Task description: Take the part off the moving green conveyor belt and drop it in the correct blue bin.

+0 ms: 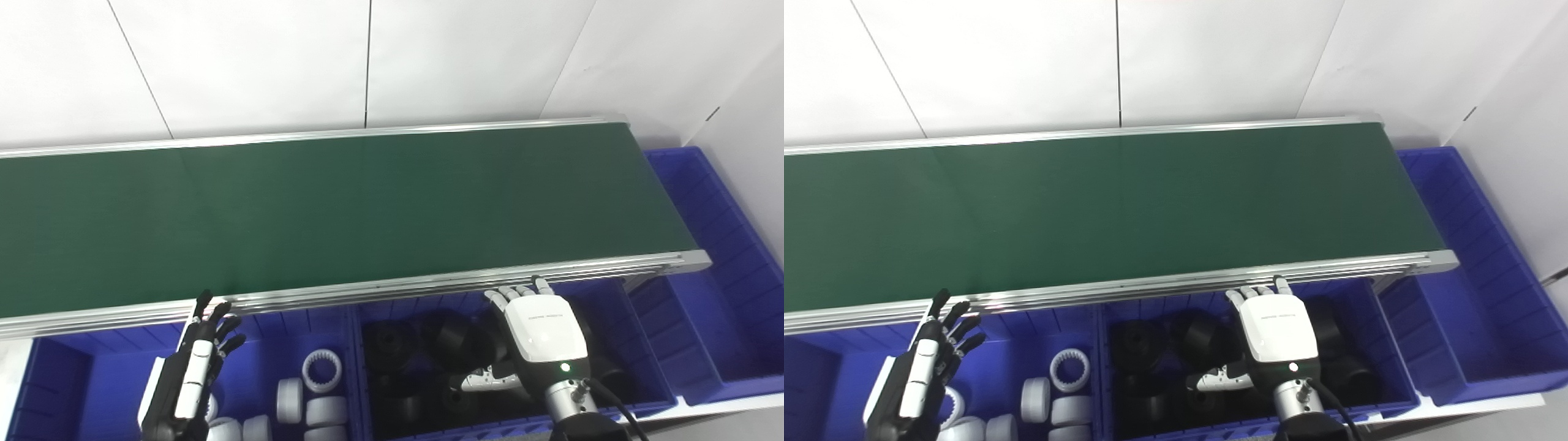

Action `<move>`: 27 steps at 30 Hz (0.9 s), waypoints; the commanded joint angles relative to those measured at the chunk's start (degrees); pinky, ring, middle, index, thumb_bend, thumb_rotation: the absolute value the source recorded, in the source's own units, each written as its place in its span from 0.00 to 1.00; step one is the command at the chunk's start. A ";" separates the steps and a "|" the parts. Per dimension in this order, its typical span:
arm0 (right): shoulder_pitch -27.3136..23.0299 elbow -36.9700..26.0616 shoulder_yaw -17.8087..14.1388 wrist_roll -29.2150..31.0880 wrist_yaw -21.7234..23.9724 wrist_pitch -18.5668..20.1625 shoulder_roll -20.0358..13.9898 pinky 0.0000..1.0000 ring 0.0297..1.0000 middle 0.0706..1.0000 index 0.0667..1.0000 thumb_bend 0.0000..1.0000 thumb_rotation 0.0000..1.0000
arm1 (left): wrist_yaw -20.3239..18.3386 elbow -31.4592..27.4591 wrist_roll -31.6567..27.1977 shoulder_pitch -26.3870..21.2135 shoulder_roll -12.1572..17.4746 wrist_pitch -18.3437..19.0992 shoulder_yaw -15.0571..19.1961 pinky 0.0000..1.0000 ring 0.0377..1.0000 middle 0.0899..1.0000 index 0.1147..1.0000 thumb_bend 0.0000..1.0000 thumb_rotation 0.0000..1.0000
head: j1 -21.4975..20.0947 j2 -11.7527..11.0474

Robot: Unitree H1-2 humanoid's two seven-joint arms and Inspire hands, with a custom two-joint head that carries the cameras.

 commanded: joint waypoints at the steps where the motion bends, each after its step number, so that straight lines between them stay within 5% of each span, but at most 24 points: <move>1: 0.30 -1.28 0.33 1.31 -2.04 1.59 -0.63 0.92 0.82 0.82 0.80 1.00 0.78 | 0.14 -1.71 0.90 -0.05 0.18 -1.26 -0.27 0.82 0.89 0.93 1.00 0.56 0.89 | 1.20 -0.19; 8: 2.14 -3.81 1.17 14.56 -6.36 -0.36 -1.26 0.78 0.77 0.78 0.78 1.00 0.77 | 0.02 -0.95 1.76 0.92 -0.12 -4.02 -0.77 0.82 0.88 0.93 1.00 0.54 0.86 | 7.48 -0.04; 12: 4.68 -8.02 3.15 41.46 -6.17 -1.99 2.81 0.65 0.73 0.76 0.77 0.85 0.83 | 0.94 0.02 4.14 1.70 -0.95 -7.60 -1.85 0.80 0.88 0.92 1.00 0.50 0.86 | 13.06 -0.29; 16: 7.22 -6.15 3.41 75.76 -5.50 -2.16 10.81 0.69 0.73 0.77 0.78 0.79 0.85 | 1.47 -0.28 5.26 2.73 -2.40 -9.39 -3.13 0.86 0.90 0.94 1.00 0.50 0.83 | 19.30 -0.90; 18: 7.36 -3.39 1.67 85.19 -5.64 -2.31 14.32 0.71 0.75 0.78 0.78 0.79 0.83 | 2.23 0.04 6.83 3.05 -2.95 -11.87 -3.63 0.89 0.91 0.95 1.00 0.49 0.81 | 20.62 -1.01; 21: 6.92 1.45 -0.49 90.33 -6.12 -4.73 16.48 0.76 0.80 0.82 0.83 0.74 0.88 | 4.24 1.18 10.60 3.14 -3.72 -17.28 -4.21 0.87 0.92 0.95 1.00 0.54 0.83 | 22.40 -0.98; 27: 4.89 7.14 -4.22 95.50 -4.81 -7.26 13.74 0.78 0.80 0.82 0.83 0.76 0.86 | 8.08 1.74 16.75 3.66 -4.91 -22.82 -5.46 0.92 0.96 0.98 0.99 0.58 0.84 | 25.65 -0.42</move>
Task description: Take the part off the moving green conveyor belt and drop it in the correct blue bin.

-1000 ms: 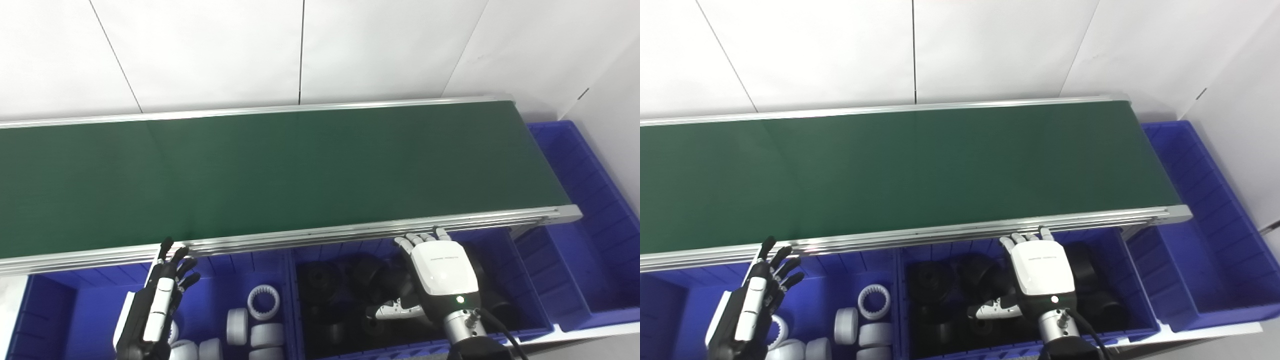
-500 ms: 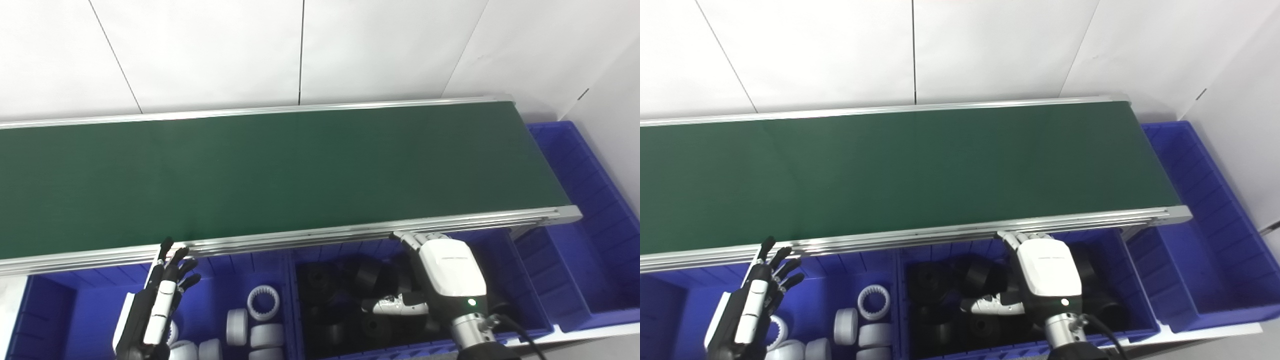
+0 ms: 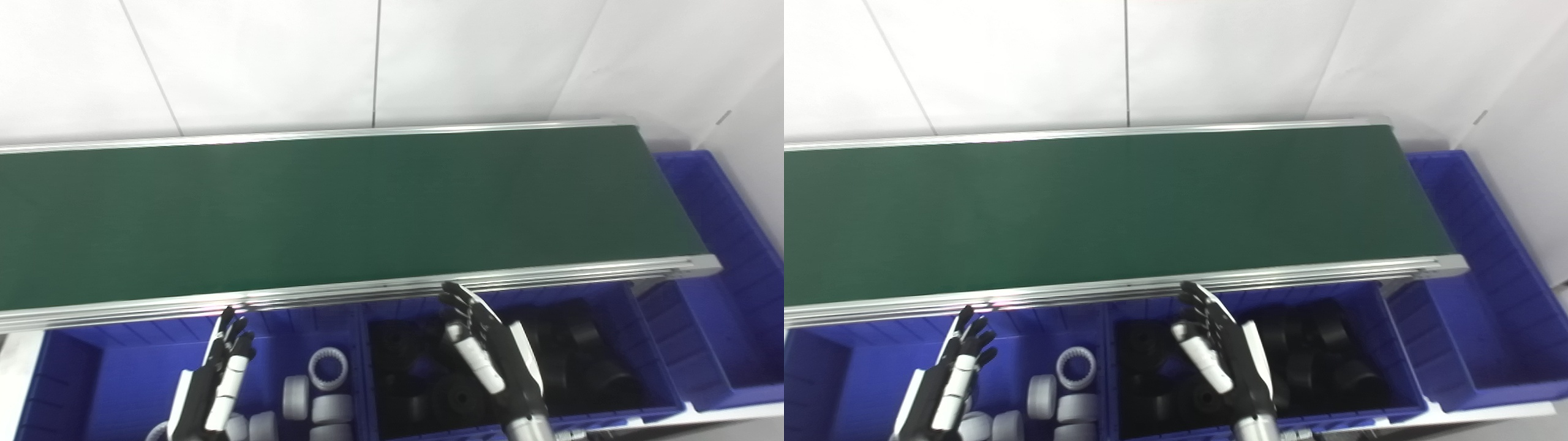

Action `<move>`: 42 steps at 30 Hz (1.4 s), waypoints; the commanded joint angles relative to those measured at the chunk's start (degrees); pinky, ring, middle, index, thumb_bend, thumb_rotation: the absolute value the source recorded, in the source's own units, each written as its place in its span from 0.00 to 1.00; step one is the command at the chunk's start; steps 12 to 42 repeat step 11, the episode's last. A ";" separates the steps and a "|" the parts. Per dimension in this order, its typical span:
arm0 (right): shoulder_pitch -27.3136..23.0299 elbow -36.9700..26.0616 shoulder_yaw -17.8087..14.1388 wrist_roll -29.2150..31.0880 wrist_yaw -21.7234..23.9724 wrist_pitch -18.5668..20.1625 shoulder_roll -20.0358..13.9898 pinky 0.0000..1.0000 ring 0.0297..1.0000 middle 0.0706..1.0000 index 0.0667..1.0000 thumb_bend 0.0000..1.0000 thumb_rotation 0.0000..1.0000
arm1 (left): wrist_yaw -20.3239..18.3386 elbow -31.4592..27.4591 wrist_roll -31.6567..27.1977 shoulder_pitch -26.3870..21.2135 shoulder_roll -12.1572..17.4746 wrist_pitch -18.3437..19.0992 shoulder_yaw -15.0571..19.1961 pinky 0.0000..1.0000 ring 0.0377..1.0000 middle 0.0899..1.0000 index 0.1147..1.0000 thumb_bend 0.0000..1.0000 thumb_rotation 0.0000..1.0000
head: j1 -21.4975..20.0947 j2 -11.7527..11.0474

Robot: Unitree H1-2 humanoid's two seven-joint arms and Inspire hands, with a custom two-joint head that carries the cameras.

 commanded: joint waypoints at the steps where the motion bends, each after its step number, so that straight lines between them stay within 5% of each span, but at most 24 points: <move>1: -0.07 0.74 -3.06 11.08 -0.95 -7.11 0.99 0.79 0.80 0.82 0.83 0.76 0.86 | 4.33 -2.27 6.15 0.18 -1.76 -12.56 -1.60 0.93 0.96 0.98 0.99 0.58 0.85 | 1.05 0.34; 11: -1.97 3.50 -2.65 12.97 -0.88 -6.75 -3.29 0.79 0.82 0.83 0.83 0.82 0.83 | 6.32 -1.20 9.30 -0.18 -3.79 -15.54 -3.02 1.00 1.00 1.00 0.97 0.61 0.82 | 2.84 0.95; 42: -1.97 3.50 -2.65 12.97 -0.88 -6.75 -3.29 0.79 0.82 0.83 0.83 0.82 0.83 | 6.32 -1.20 9.30 -0.18 -3.79 -15.54 -3.02 1.00 1.00 1.00 0.97 0.61 0.82 | 2.84 0.95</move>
